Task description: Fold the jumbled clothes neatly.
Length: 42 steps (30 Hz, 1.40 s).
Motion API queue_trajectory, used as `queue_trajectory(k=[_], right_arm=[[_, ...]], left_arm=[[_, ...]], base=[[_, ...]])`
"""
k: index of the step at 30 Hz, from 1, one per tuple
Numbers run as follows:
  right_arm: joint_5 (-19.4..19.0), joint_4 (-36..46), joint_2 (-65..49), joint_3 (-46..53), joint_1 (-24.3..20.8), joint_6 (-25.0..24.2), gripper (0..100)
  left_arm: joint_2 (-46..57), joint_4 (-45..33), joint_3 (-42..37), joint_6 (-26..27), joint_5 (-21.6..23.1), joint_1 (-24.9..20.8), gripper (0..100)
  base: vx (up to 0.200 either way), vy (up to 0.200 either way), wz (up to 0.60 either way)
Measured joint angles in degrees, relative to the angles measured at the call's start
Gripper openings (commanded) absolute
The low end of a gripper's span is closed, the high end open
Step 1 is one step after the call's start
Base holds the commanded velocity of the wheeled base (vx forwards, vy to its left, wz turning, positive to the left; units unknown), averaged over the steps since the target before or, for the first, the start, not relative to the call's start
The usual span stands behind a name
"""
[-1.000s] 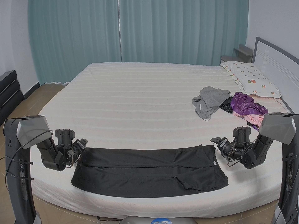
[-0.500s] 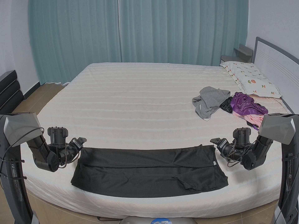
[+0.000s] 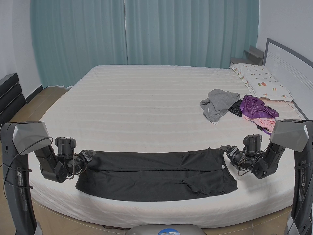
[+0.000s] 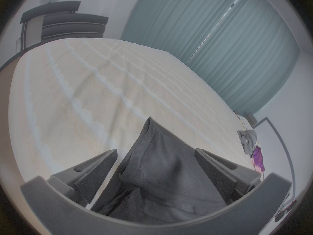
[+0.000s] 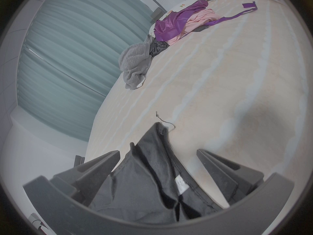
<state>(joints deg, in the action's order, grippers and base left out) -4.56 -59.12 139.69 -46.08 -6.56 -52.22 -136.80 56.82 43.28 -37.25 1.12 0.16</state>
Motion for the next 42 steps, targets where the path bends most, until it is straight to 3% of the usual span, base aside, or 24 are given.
queue_trajectory(k=[8,18,19,42], right_arm=[[0.0,0.0,0.1,0.0,-0.1,0.4,100],[0.0,0.0,0.1,0.0,-0.1,0.5,100],[0.0,0.0,0.1,0.0,-0.1,0.5,100],[0.0,-0.1,0.1,0.1,-0.1,0.5,100]], left_arm=[[-3.3,5.2,0.0,2.0,-0.4,-0.9,100],[-5.8,6.1,1.3,3.2,-1.2,-1.8,100],[-5.8,6.1,1.3,3.2,-1.2,-1.8,0],[-5.5,7.1,-0.3,2.9,-1.3,-1.6,0]], base=[[0.000,0.000,0.00],[0.000,0.000,0.00],[0.000,0.000,0.00],[0.000,0.000,0.00]])
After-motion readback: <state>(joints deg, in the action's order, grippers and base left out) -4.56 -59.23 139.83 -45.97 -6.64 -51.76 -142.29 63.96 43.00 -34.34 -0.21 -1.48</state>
